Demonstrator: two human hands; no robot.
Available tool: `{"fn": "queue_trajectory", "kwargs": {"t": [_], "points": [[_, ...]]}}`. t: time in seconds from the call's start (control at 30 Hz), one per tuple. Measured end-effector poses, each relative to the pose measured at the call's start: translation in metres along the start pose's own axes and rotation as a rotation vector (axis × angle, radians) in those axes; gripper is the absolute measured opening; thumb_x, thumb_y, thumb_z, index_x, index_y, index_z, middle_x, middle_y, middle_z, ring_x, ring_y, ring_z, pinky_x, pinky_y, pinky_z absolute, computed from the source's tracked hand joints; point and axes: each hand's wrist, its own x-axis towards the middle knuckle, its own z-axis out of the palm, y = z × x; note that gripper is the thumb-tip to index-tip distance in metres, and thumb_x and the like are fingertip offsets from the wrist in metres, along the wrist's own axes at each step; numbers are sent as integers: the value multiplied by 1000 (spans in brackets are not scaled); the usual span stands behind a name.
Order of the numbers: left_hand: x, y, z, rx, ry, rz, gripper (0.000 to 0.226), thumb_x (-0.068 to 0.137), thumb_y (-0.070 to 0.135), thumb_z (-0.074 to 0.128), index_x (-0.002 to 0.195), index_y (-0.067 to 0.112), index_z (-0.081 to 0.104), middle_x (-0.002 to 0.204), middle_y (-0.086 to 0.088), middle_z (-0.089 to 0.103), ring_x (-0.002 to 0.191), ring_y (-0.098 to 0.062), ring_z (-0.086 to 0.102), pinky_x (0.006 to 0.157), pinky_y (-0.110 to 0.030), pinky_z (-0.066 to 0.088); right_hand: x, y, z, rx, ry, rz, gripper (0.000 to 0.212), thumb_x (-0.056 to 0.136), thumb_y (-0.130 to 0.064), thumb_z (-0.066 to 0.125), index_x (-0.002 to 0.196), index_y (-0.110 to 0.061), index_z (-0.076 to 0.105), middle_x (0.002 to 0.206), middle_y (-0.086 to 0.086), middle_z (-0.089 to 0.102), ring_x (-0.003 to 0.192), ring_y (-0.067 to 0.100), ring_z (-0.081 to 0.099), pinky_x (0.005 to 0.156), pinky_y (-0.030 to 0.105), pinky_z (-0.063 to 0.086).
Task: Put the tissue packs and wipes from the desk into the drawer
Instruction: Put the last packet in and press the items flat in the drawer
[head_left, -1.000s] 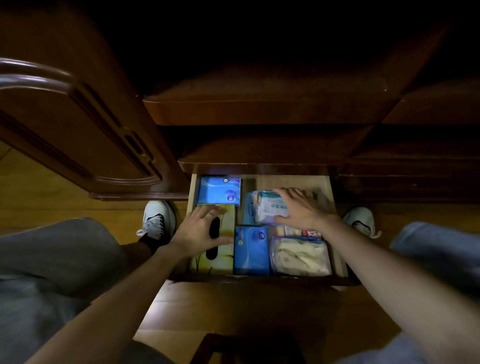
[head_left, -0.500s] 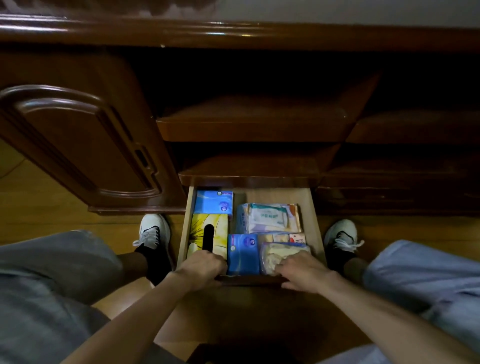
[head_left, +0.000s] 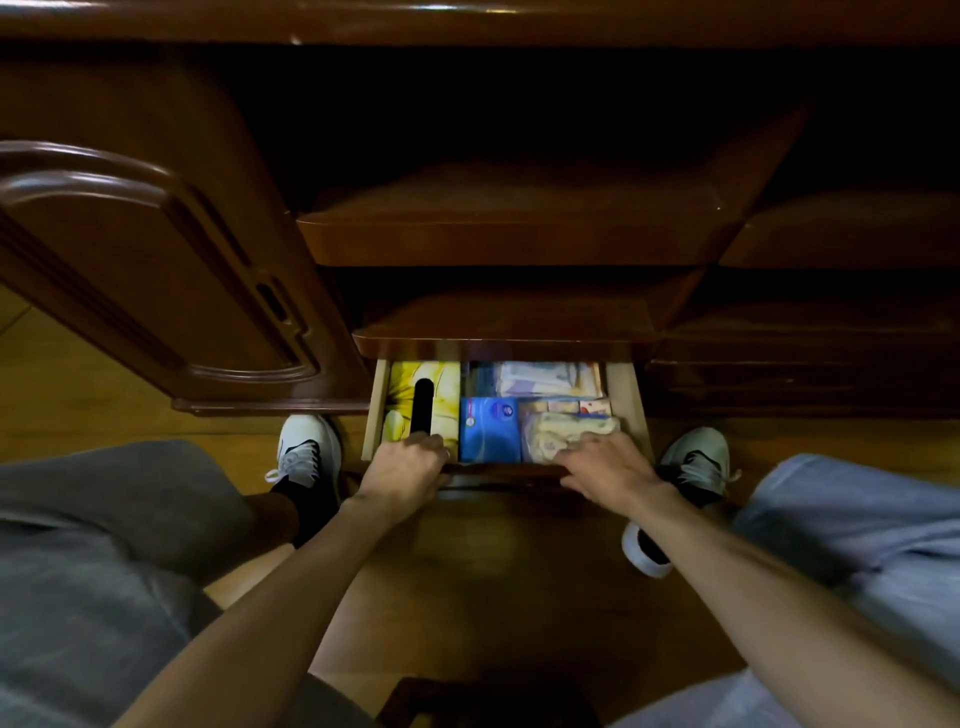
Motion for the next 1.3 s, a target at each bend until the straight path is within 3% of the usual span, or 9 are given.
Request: {"fn": "queue_trajectory", "kwargs": {"t": [0.13,0.27,0.43,0.57,0.7,0.8,0.97,1.17,1.3], "points": [[15,0,4,-46,120,-101,34,93,40,61,120,19,67,117,2,62,115,-20,54,77,-34,51,15,4,7,147,101,199,38,97,-50,56,129,-30,59,125,-5,67,125,19,50,86,35,49],[9,7,12,-181,385,-328,51,82,41,73,128,18,63,130,-8,56,125,-28,50,97,-41,46,6,-10,25,326,408,495,62,83,-52,70,134,-21,53,135,7,54,125,27,47,96,40,50],[-4,39,30,-1036,482,-1005,120,72,37,87,157,5,8,161,-20,16,148,-34,20,122,-43,22,1,-61,43,1279,588,1111,115,76,-43,83,159,-17,7,166,13,12,152,31,16,123,48,17],[4,47,39,-1243,501,-1053,126,77,28,83,156,3,-12,166,-15,1,152,-24,7,112,-6,0,5,-76,60,1430,578,1022,125,82,-47,79,160,-14,-13,170,11,-1,155,24,4,117,29,4],[9,51,46,-1284,530,-1079,127,76,33,83,157,11,-12,167,-9,6,138,-4,10,110,-15,5,15,-73,70,1367,553,1059,133,74,-63,71,159,-10,-15,169,9,-15,154,21,-12,124,37,-2],[15,59,57,-1281,557,-1042,124,78,34,82,158,10,-10,166,-7,5,141,-4,3,104,3,-2,26,-73,75,1320,557,1082,133,74,-70,67,159,-11,-17,168,8,-20,154,23,-15,125,40,-3],[40,63,64,-1217,568,-1019,113,83,49,66,156,0,-4,166,-17,-3,149,-14,-5,113,-5,-5,50,-71,87,1312,659,1053,125,80,-76,58,159,-15,-18,168,6,-21,153,18,-12,120,28,0],[132,-1,41,-1137,415,-916,102,90,31,71,155,-4,1,164,-24,-2,152,-32,6,124,-43,13,141,0,65,1411,593,935,128,81,-70,66,156,-20,-25,164,2,-32,151,17,-3,115,15,17],[118,0,41,-1229,387,-772,107,91,17,70,155,10,-15,163,-12,-24,152,-25,-5,121,-31,11,125,5,78,1364,594,824,121,84,-68,64,155,-30,-25,164,-6,-32,154,21,5,111,25,24]]}}
